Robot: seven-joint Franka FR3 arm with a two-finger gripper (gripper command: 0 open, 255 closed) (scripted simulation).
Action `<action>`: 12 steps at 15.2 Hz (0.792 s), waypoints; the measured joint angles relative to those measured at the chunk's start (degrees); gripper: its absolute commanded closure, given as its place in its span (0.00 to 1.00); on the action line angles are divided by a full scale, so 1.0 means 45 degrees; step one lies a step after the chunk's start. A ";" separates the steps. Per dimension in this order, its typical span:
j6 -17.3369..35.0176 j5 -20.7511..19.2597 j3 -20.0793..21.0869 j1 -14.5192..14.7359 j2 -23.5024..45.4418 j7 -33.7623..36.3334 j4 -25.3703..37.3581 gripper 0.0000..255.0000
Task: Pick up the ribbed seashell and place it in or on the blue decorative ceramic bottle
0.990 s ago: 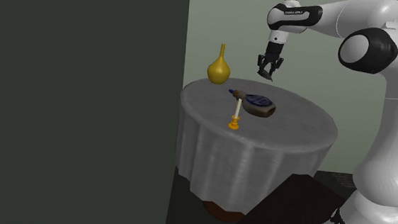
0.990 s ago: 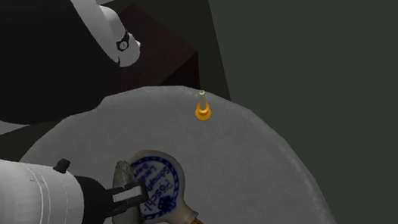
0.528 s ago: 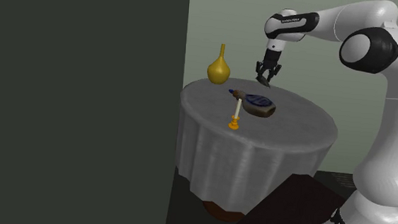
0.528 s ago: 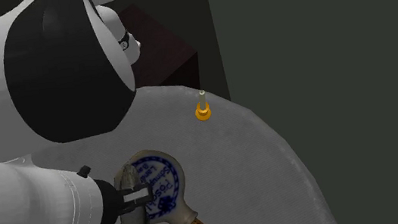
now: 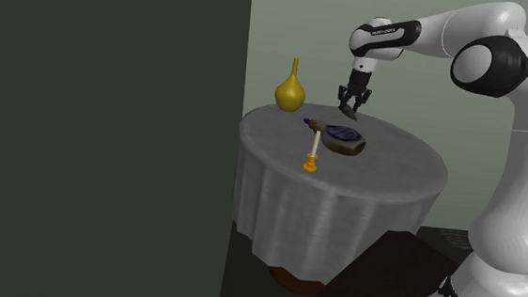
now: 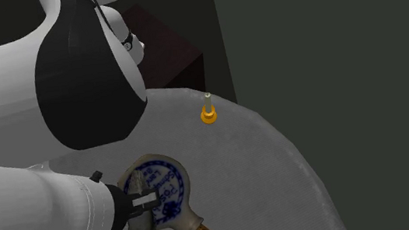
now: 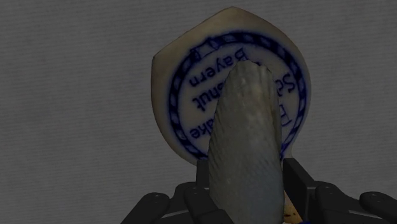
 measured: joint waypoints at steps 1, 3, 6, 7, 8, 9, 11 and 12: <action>0.0002 0.0000 0.0000 0.0000 -0.0001 0.0000 -0.0002 1.00; 0.0003 0.0000 0.0000 0.0000 -0.0002 0.0000 -0.0004 0.00; 0.0004 0.0000 0.0000 0.0000 -0.0003 0.0000 -0.0004 0.00; 0.0004 0.0000 0.0000 0.0000 -0.0003 0.0000 -0.0004 0.00; 0.0004 0.0000 0.0000 0.0000 -0.0003 0.0000 -0.0004 0.00; -0.0194 0.0000 -0.0002 -0.0007 0.0009 0.0002 0.0208 0.00; -0.0884 -0.0005 -0.0003 -0.0016 0.0036 0.0032 0.0939 0.00; -0.1272 -0.0009 -0.0010 -0.0032 -0.0031 0.0033 0.1264 0.00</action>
